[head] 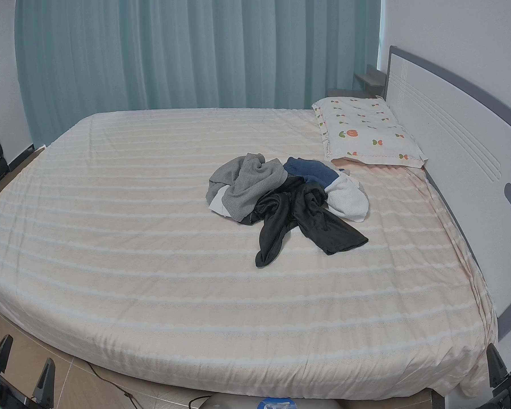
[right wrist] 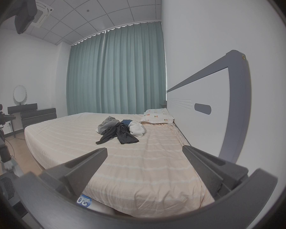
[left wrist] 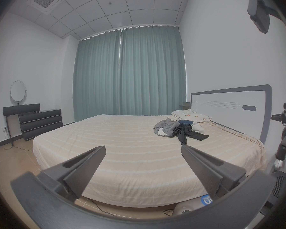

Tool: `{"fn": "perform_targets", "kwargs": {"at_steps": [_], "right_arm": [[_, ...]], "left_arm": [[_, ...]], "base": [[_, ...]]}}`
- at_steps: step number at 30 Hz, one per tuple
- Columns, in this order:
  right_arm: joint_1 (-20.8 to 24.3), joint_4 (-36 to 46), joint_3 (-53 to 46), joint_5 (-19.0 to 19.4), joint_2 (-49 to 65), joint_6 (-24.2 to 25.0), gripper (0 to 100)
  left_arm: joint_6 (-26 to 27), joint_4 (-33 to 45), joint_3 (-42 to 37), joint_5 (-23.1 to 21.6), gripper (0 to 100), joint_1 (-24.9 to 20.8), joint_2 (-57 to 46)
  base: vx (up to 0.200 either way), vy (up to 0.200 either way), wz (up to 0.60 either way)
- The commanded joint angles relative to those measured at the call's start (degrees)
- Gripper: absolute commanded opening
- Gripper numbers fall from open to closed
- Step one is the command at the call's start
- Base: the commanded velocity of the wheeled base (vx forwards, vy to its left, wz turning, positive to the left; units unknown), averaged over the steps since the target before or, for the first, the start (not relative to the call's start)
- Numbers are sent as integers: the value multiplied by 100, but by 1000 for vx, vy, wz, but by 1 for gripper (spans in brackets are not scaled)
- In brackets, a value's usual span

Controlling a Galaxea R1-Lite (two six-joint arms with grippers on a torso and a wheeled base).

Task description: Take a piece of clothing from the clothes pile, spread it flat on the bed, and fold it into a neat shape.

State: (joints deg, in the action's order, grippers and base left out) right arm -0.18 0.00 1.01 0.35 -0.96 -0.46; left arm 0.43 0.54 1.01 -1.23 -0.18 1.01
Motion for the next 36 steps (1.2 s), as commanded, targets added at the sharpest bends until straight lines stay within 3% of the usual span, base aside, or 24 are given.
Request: {"fn": "perform_targets", "kwargs": {"at_steps": [1,7,11,12,13,16,17,24,27,31,36], "right_arm": [[1,26,-92,0,96,-6,100],[1,53,-57,44,96,-147,100],[18,-88,672,184,-238,73,100],[-34,88,1701,290,-1196,319,100],[9,123,1771,334,-1486,231,100],[27,158,1745,404,-1758,152,100],[36,114,1419,668,-2681,169,100],[168,-853,1279,949,-5265,240,100],[291,-1230,1551,949,-6205,574,100],[713,-1942,2325,800,-8218,1497,100],[994,-2549,3362,158,-10055,2375,100]], "left_arm": [[-8,-1,-92,0,100,1,-101],[1,-1,-92,0,100,1,-101],[-8,-1,-92,0,100,1,-101],[1,-1,-92,0,100,1,-101],[1,-1,-92,0,100,1,-101],[-8,-1,-92,0,100,1,-101],[-8,-1,-92,0,100,1,-101],[1,-1,-92,0,100,1,-101],[-8,-1,-92,0,100,1,-101],[-8,-1,-92,0,100,1,-101],[1,-1,-92,0,100,1,-101]], "base": [[0,0,0],[0,0,0],[0,0,0],[0,0,0],[0,0,0],[0,0,0],[0,0,0],[0,0,0],[0,0,0],[0,0,0],[0,0,0]]}}
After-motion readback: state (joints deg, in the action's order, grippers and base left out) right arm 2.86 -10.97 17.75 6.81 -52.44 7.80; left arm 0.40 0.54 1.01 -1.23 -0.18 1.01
